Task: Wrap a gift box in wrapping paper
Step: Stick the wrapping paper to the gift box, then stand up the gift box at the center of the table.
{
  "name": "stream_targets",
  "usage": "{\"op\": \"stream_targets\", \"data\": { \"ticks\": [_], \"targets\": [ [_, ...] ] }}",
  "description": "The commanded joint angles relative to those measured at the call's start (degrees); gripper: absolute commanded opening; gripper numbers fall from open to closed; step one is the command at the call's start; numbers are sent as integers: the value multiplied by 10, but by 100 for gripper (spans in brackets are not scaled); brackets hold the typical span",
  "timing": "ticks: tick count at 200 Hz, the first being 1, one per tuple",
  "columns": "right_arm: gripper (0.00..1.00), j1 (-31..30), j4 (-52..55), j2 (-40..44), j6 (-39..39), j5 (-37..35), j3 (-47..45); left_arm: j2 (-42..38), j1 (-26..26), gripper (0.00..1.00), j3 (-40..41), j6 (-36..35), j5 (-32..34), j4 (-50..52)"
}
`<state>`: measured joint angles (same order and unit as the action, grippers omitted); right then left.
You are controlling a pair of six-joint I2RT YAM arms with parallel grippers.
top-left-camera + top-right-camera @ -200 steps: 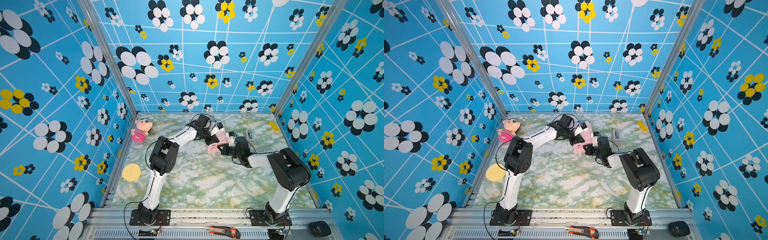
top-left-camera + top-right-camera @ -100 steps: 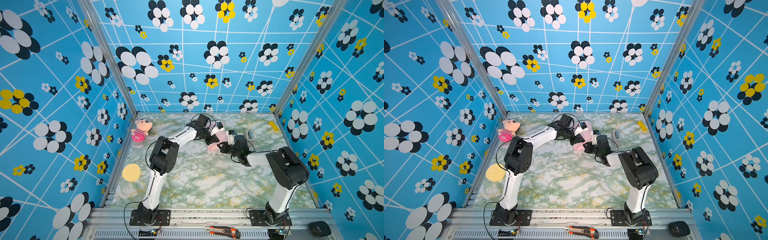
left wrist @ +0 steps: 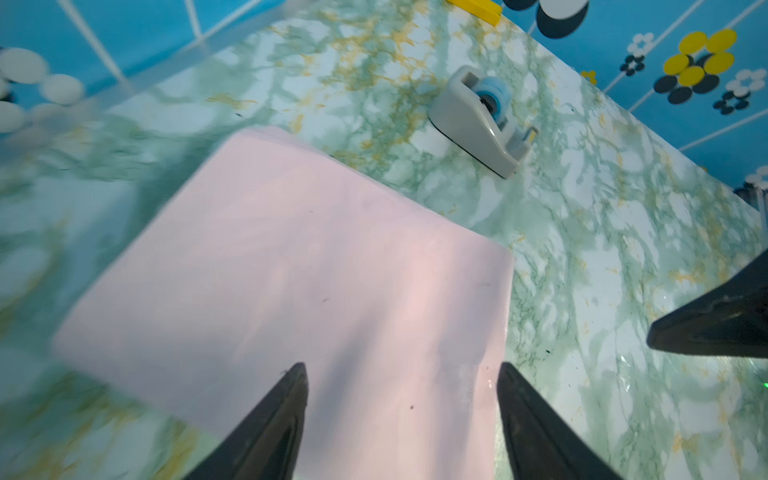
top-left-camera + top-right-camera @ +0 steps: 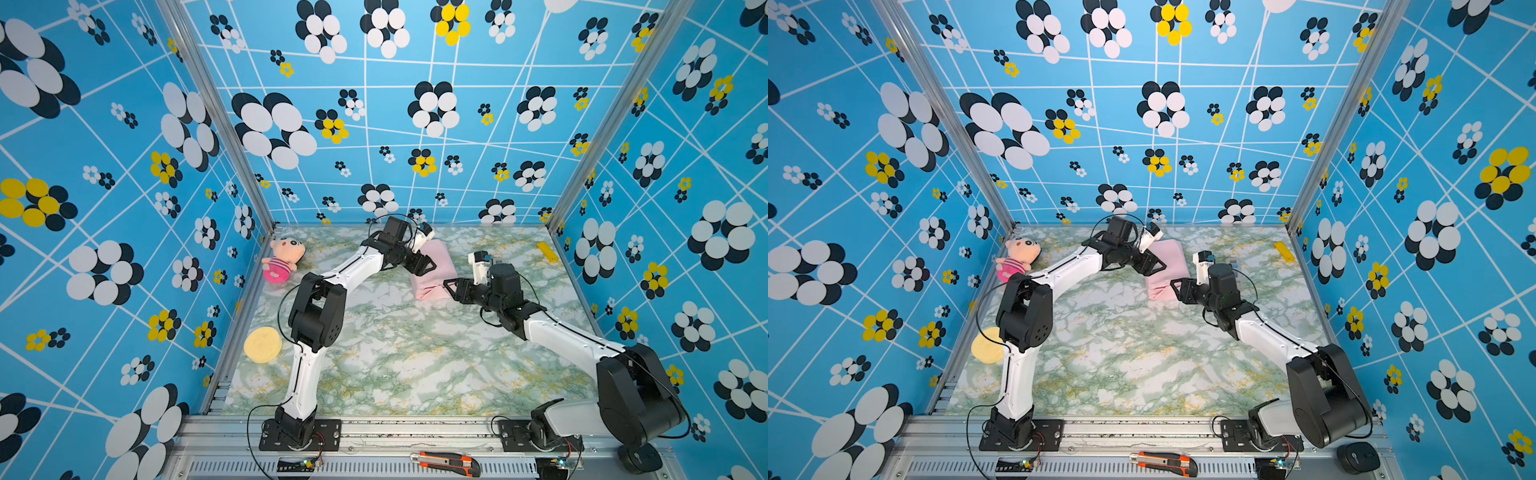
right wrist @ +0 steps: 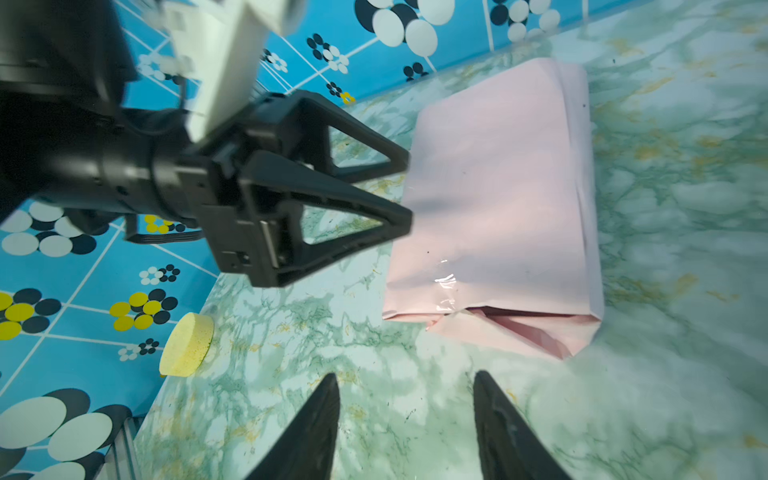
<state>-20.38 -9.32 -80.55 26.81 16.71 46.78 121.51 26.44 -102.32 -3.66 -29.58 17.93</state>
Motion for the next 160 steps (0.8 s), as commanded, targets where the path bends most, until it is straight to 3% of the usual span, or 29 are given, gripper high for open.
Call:
{"op": "stream_targets", "data": {
  "ticks": [1, 38, 96, 160],
  "targets": [
    [57, 40, 192, -37, 18, -14, 92, -55, -34, 83, 9, 139, 55, 14],
    [61, 69, 364, -176, -30, 12, 275, -57, -78, 93, 29, 281, 47, 75],
    [63, 82, 437, -357, -51, 92, 466, -23, -84, 97, 98, 388, -32, -17],
    [58, 73, 424, -388, -43, 150, 459, 9, -67, 95, 103, 416, -54, -55]
  ]
}}
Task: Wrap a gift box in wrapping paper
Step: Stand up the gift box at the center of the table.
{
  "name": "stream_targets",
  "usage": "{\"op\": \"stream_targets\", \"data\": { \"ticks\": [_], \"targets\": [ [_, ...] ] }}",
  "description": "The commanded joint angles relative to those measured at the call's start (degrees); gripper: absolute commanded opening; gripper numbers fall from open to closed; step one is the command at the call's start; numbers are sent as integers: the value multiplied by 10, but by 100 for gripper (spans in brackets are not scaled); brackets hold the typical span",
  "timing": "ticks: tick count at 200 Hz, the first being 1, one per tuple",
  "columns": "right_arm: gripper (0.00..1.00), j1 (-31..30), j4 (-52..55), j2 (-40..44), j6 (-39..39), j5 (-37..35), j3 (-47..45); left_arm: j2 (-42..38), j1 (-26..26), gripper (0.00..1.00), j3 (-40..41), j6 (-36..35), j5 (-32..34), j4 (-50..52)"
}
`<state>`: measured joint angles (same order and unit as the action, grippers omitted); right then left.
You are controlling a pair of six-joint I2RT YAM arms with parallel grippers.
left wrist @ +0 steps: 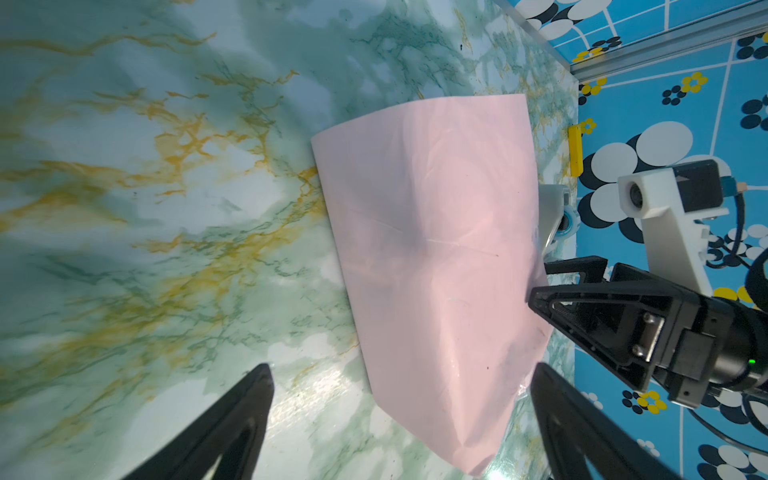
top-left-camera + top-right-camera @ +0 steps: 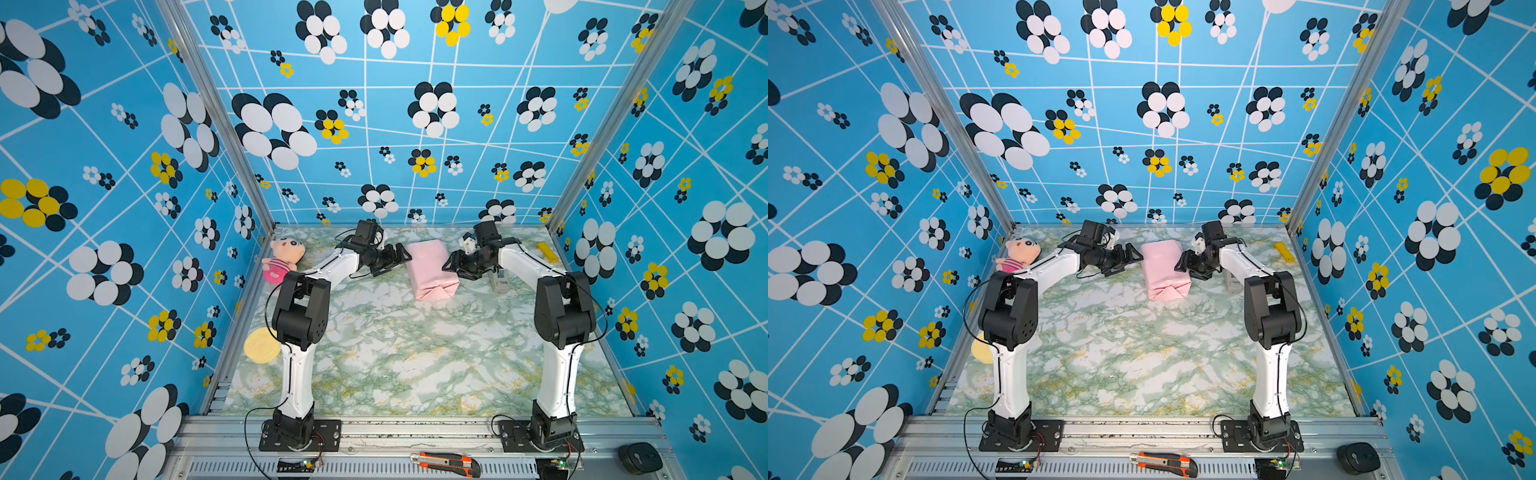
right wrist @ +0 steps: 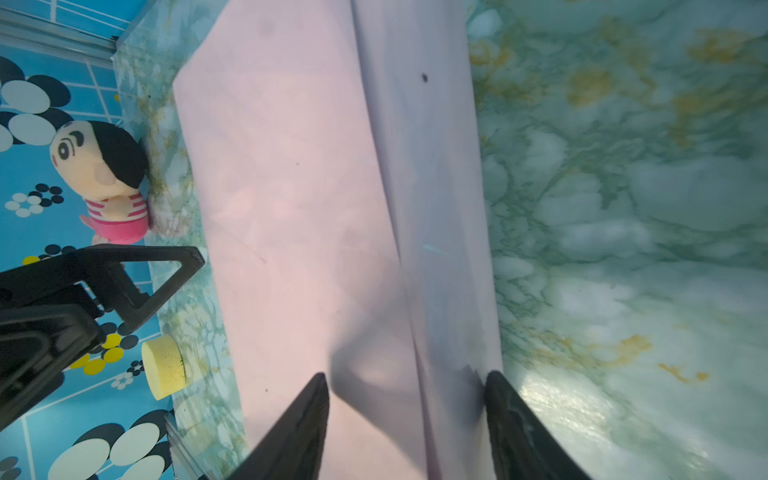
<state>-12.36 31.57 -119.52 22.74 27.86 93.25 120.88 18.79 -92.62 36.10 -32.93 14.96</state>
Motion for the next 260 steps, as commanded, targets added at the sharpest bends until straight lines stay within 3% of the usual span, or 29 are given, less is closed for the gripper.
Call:
{"op": "stream_targets", "data": {
  "ticks": [1, 34, 64, 163, 260],
  "targets": [
    [58, -8, 15, 3, -2, 39, -8, 15, 9, 95, 6, 18, -20, -26],
    [53, -20, -32, 42, 36, 51, -88, 27, 17, 94, -3, 15, -27, -11],
    [60, -18, -38, 71, 45, 30, -113, 35, 24, 93, -17, 3, -23, 11],
    [63, -11, 1, -15, 24, 73, -20, 68, 49, 85, -41, 12, -39, 10],
    [52, -26, -15, -26, 29, 89, -10, 87, 67, 58, -57, 16, -37, -9]
  ]
}}
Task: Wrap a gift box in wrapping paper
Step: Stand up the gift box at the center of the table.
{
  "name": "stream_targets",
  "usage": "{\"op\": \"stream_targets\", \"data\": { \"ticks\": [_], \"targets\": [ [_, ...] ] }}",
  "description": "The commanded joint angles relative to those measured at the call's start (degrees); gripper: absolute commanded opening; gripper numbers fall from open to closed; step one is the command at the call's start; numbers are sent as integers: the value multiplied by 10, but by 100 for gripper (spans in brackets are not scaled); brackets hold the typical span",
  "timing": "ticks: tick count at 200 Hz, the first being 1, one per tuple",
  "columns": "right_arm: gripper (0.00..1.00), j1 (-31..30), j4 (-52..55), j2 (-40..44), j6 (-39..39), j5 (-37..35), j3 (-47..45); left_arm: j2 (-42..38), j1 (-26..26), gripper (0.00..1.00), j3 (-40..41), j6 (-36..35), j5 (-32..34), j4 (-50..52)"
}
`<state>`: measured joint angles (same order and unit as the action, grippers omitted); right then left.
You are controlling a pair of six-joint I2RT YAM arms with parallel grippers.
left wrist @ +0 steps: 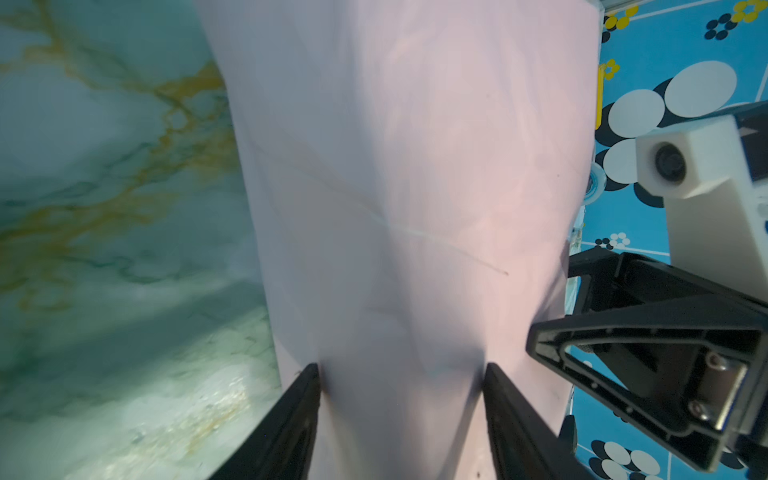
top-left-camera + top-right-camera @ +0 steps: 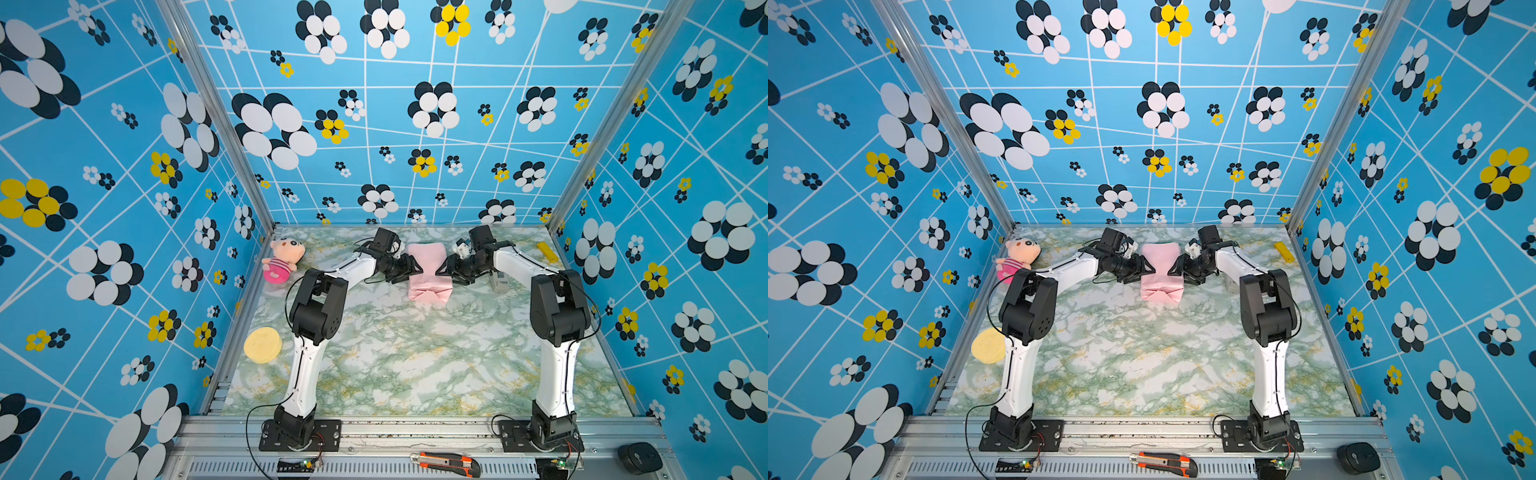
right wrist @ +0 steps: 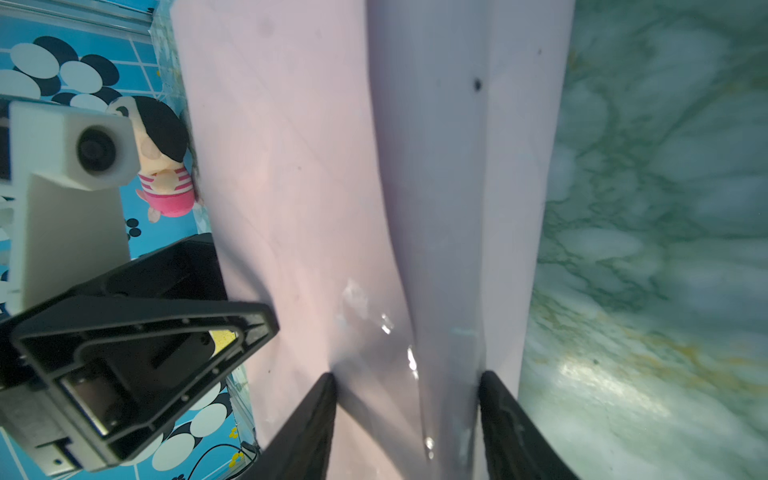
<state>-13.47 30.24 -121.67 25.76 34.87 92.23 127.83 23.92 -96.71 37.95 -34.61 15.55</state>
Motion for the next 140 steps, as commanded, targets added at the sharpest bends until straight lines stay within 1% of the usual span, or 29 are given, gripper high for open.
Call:
{"op": "stream_targets", "data": {
  "ticks": [1, 16, 20, 37, 58, 100, 119, 140],
  "targets": [
    [52, -15, -2, -4, -1, 19, 0, 17, 16, 57, -16, -3, -20, -15],
    [49, -19, -13, 1, 1, 20, 0, 12, 19, 54, -13, -8, -17, -19],
    [49, -21, -18, 4, 0, 20, -19, 10, 20, 53, -11, -11, -16, -21],
    [47, -28, -46, 22, 0, 14, -41, 3, 25, 51, -7, -29, -12, -23],
    [44, -39, -107, 57, 3, -4, -86, -11, 33, 51, 8, -55, -2, -33],
    [40, -62, -216, 131, -10, -64, -188, -55, 55, 50, 91, -104, 22, -125],
    [40, -76, -232, 156, -38, -97, -219, -77, 69, 50, 130, -134, 37, -161],
    [39, -96, -270, 191, -78, -146, -264, -104, 82, 50, 192, -152, 53, -241]
  ]
}}
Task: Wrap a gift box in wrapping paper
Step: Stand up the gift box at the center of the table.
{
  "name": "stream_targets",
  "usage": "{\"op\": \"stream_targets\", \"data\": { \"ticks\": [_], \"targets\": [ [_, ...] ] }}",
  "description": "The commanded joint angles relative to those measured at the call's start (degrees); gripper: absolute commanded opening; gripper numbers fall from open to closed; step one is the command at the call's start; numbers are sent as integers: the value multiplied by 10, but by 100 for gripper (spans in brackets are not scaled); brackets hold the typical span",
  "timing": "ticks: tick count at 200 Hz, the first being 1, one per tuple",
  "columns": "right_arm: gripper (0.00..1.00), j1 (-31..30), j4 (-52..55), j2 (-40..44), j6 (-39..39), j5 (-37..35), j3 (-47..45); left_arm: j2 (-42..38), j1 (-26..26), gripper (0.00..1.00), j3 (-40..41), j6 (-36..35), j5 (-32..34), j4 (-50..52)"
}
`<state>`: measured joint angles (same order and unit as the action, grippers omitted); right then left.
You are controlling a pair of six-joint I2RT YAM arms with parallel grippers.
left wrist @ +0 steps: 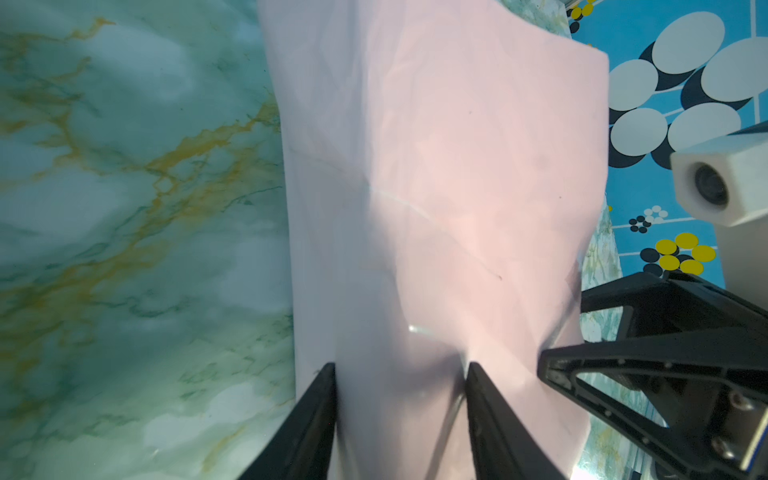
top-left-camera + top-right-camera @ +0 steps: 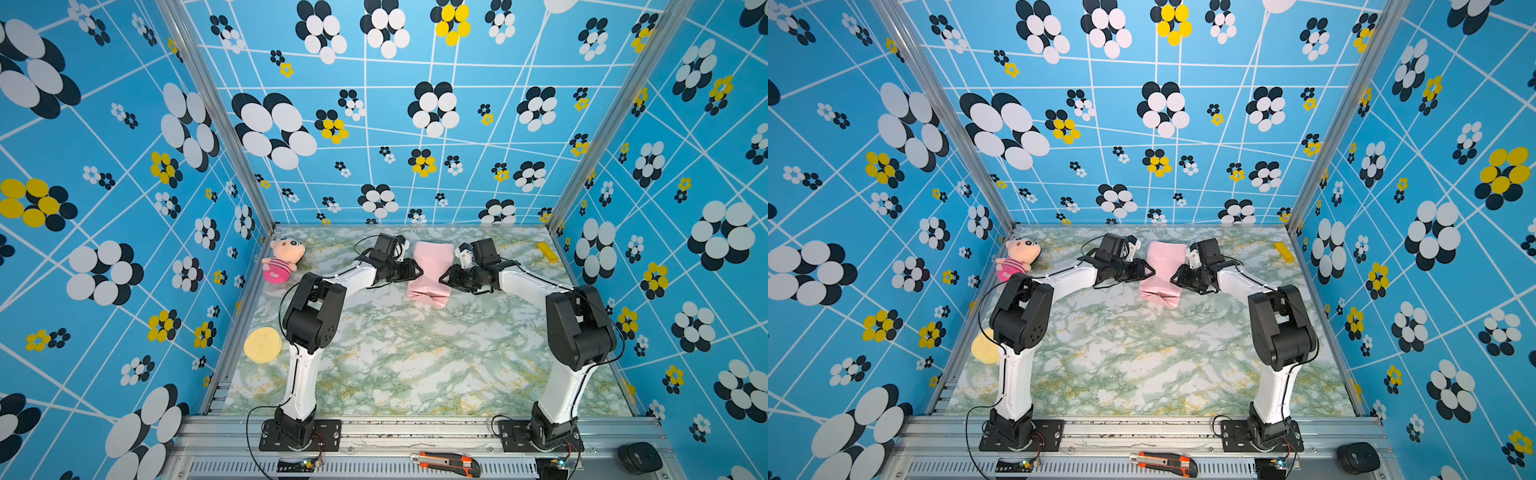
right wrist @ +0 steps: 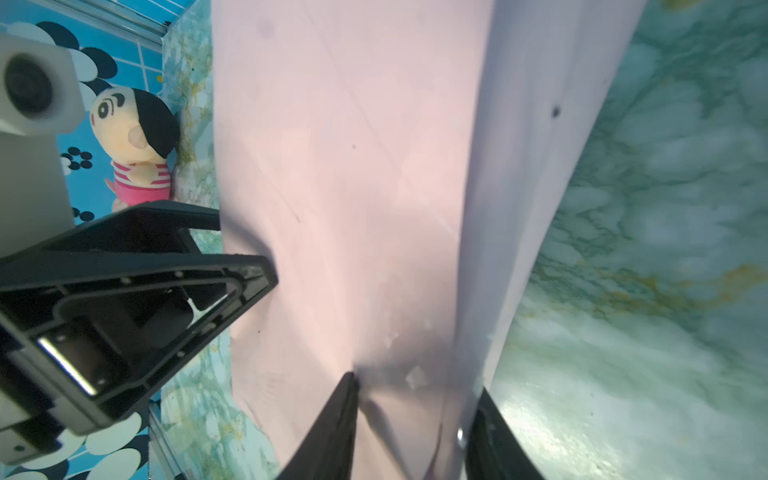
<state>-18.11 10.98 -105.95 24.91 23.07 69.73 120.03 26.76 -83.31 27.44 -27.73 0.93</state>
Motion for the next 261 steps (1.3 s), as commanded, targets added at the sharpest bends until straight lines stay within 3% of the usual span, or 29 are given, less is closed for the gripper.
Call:
{"op": "stream_targets", "data": {
  "ticks": [1, 72, 135, 167, 210, 261],
  "targets": [
    [39, -50, -80, 35, -71, -30, -43, -28, 54, 50, 61, -47, -15, -99],
    [37, -108, -248, 128, -206, -150, -204, -87, 91, 50, 273, -115, 67, -380],
    [37, -146, -328, 141, -272, -179, -287, -91, 101, 55, 366, -137, 120, -483],
    [43, -157, -371, 169, -275, -180, -328, -114, 104, 63, 412, -139, 144, -510],
    [56, -157, -404, 260, -265, -189, -380, -186, 104, 84, 446, -143, 177, -488],
    [68, -153, -303, 393, -226, -219, -398, -303, 101, 97, 446, -177, 192, -372]
  ]
}}
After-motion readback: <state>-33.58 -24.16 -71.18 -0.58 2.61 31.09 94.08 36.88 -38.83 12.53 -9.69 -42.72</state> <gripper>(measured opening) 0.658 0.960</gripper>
